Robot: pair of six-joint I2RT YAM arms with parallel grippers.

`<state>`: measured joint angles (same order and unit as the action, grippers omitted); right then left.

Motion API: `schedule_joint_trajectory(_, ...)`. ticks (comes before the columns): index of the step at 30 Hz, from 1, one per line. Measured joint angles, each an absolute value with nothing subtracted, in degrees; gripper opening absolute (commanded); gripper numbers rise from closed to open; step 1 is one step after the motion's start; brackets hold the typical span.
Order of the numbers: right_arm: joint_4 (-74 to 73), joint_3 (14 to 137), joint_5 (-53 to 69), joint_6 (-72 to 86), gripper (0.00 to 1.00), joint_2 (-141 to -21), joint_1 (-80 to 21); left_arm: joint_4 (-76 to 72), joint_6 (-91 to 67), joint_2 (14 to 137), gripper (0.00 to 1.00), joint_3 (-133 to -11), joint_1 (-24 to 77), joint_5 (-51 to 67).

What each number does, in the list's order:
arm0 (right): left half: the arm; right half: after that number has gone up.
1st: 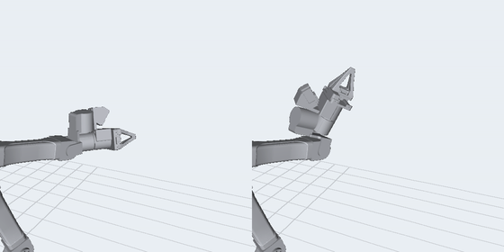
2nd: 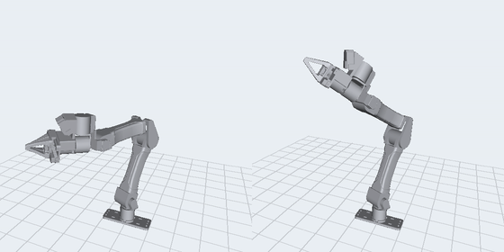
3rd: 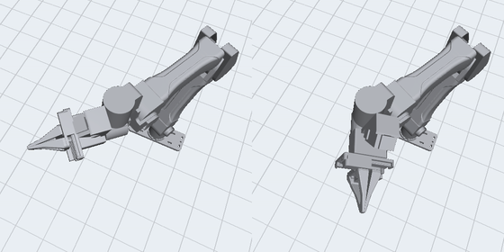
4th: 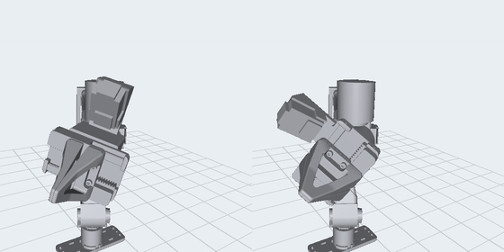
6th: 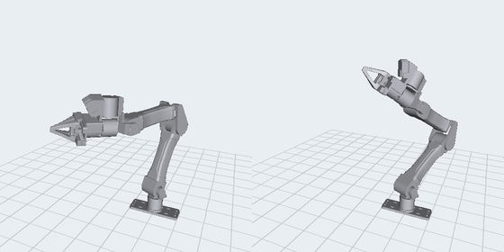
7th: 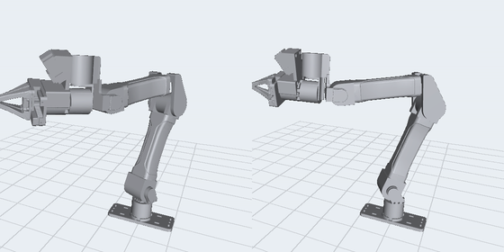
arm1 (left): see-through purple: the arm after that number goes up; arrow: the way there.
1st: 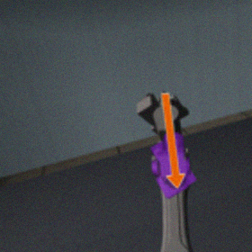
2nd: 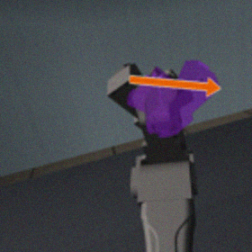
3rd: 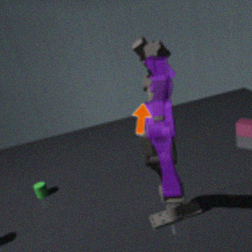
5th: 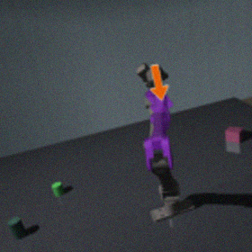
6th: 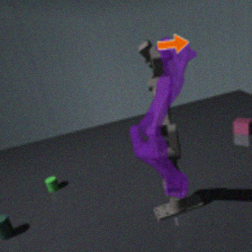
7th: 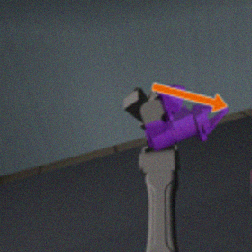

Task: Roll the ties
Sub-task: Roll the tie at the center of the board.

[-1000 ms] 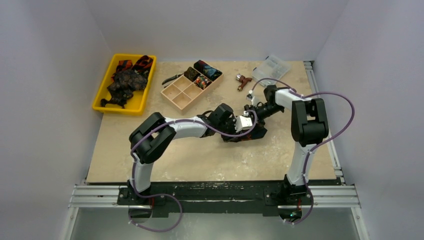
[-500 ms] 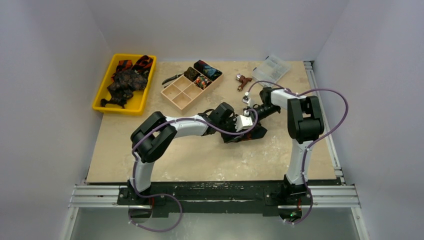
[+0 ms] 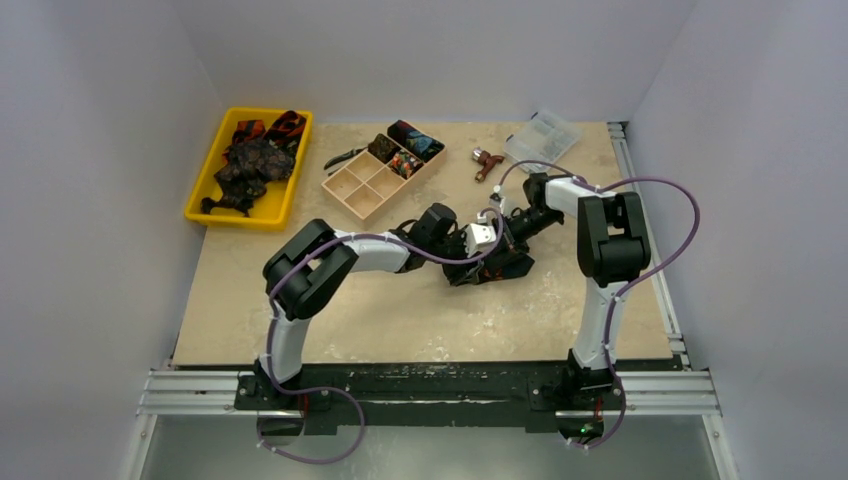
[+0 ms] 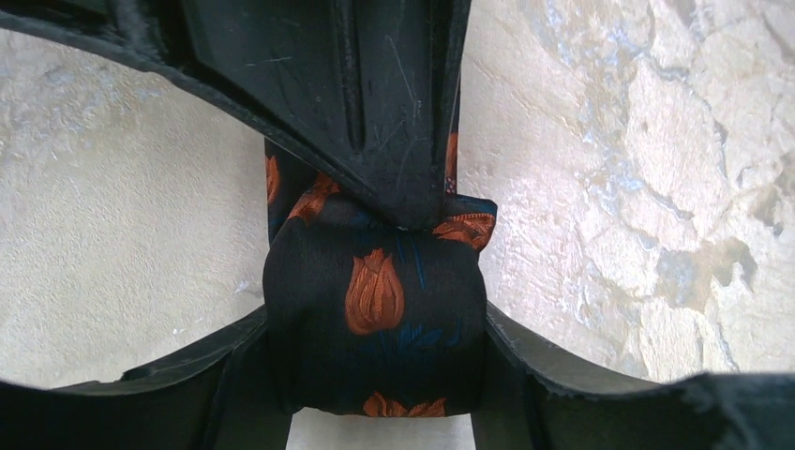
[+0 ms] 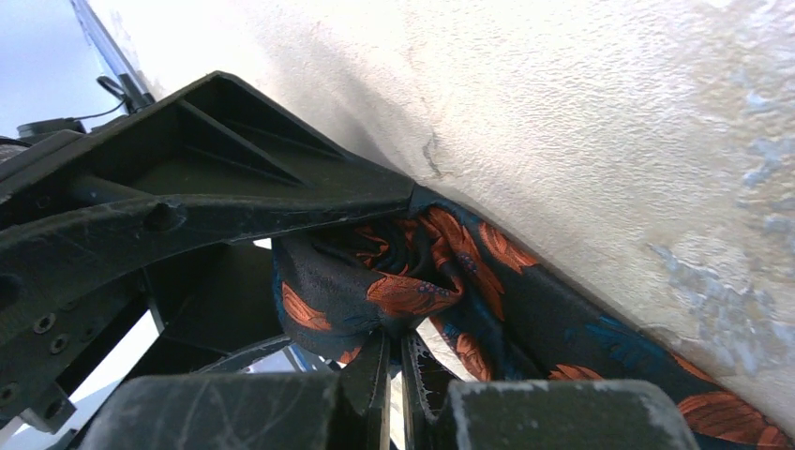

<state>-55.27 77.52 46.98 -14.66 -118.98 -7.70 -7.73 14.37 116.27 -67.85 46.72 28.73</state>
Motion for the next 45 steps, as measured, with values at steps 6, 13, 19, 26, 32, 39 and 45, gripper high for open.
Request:
schedule_joint_trajectory(6,-55.0,77.5,45.3,-13.8,0.00,-119.0,-7.5,-13.7,10.4,117.3,0.36,-66.5,46.2,30.0)
schedule_joint_trajectory(13,-55.5,77.8,45.4,-14.5,0.22,-119.0,-6.9,-12.8,11.4,117.0,0.15,-66.5,47.1,26.9)
schedule_joint_trajectory(19,-55.7,77.8,45.1,-16.2,0.19,-119.0,-4.1,-10.7,13.1,116.0,0.12,-66.5,48.5,23.0)
schedule_joint_trajectory(26,-52.6,75.0,43.5,-16.0,0.12,-119.0,-3.6,-7.5,13.1,115.4,0.13,-67.3,48.6,22.0)
schedule_joint_trajectory(32,-52.7,74.2,43.2,-15.7,0.12,-119.2,-4.4,-2.9,12.3,113.2,0.16,-67.3,49.3,19.2)
schedule_joint_trajectory(39,-53.6,74.2,44.3,-15.9,0.34,-119.2,-4.5,-0.4,13.5,113.3,0.23,-68.1,50.4,15.8)
schedule_joint_trajectory(45,-57.7,76.9,46.3,-19.5,0.51,-119.2,-4.4,1.7,14.8,113.6,0.30,-69.3,51.1,14.1)
